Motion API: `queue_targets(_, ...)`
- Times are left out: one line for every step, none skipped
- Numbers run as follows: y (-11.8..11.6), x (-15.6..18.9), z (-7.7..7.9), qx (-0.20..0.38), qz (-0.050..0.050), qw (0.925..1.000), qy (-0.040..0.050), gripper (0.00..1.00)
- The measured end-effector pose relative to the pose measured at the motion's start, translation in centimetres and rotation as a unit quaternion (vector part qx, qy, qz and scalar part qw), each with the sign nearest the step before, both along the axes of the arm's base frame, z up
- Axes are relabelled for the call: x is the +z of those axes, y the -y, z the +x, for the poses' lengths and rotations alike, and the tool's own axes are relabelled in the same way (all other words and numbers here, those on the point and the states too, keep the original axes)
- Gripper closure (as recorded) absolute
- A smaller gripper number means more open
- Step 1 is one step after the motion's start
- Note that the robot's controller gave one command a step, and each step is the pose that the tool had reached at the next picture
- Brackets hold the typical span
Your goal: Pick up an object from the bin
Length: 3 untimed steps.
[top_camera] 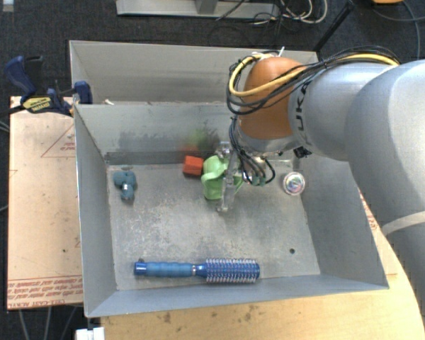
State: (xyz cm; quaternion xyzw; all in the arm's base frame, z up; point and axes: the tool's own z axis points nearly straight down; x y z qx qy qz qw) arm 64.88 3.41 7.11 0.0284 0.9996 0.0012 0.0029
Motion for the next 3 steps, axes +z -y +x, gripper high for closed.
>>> queue_targets(0.1, 0.0, 0.0, 0.000, -0.001, 1.0000, -0.0003, 1.00)
queue_targets(-0.2, 12.2, -2.6, 0.004, -0.001, 1.0000, 0.0021, 1.00)
queue_targets(4.4, 26.8, -3.0, -0.025, -0.001, 0.9997, 0.0033, 1.00)
